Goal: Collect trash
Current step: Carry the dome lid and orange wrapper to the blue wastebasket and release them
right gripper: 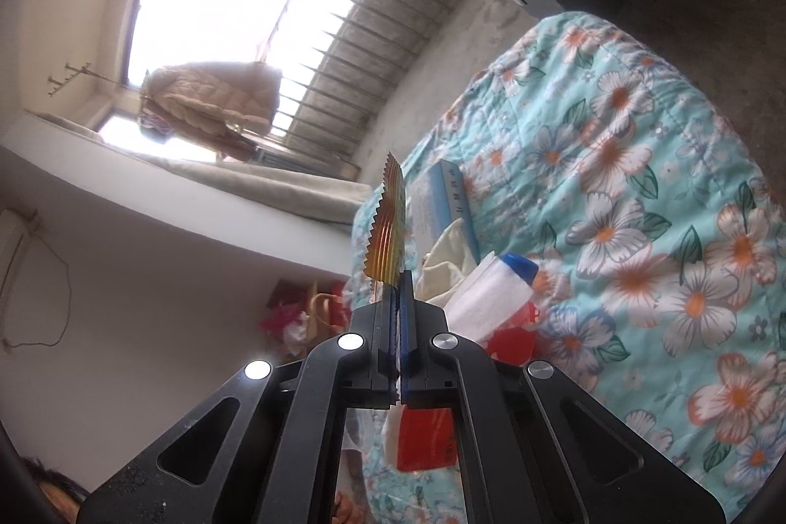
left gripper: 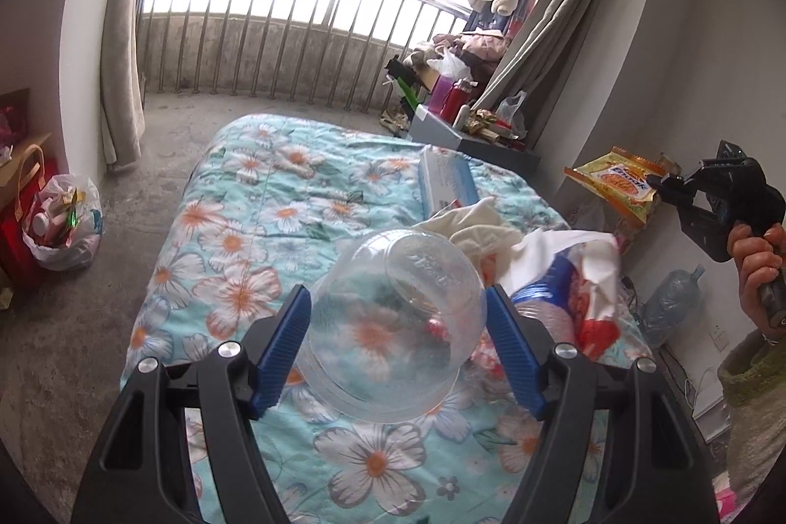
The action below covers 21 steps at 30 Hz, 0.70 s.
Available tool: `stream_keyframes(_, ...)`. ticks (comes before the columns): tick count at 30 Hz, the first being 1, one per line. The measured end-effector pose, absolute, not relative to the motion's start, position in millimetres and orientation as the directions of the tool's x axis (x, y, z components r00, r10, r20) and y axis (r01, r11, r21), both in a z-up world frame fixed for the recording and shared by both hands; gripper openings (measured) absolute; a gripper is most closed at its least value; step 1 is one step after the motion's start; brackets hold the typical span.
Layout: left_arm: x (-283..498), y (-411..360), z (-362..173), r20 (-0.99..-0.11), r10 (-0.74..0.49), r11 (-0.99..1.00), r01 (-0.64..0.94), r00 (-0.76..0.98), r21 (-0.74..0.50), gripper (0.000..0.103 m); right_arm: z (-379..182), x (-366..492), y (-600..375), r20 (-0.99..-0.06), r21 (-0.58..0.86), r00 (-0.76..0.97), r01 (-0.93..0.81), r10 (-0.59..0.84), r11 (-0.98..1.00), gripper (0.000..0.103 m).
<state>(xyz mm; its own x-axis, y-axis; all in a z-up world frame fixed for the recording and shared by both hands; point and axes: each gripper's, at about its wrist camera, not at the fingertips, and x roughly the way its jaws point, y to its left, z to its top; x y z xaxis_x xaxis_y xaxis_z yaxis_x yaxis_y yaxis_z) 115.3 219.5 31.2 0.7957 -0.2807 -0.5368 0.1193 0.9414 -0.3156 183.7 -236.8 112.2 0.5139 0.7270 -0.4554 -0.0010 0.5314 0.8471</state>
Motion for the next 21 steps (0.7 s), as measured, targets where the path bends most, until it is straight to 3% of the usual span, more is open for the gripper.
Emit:
stream_keyframes(10,92.4,195.2,73.3,-0.463,-0.340,0.929,0.216,0.819,-0.299,0.070,114.3,140.3,-277.0,-0.395,0.871,0.566,-0.019,0.723,0.491,0.000)
stream_keyframes(21,79.9,126.7,123.5,-0.384,-0.493,0.869,0.415,0.781,-0.270,0.070,85.5,77.5,-345.0,-0.339,0.906,0.653,0.034,0.677,0.421,0.000)
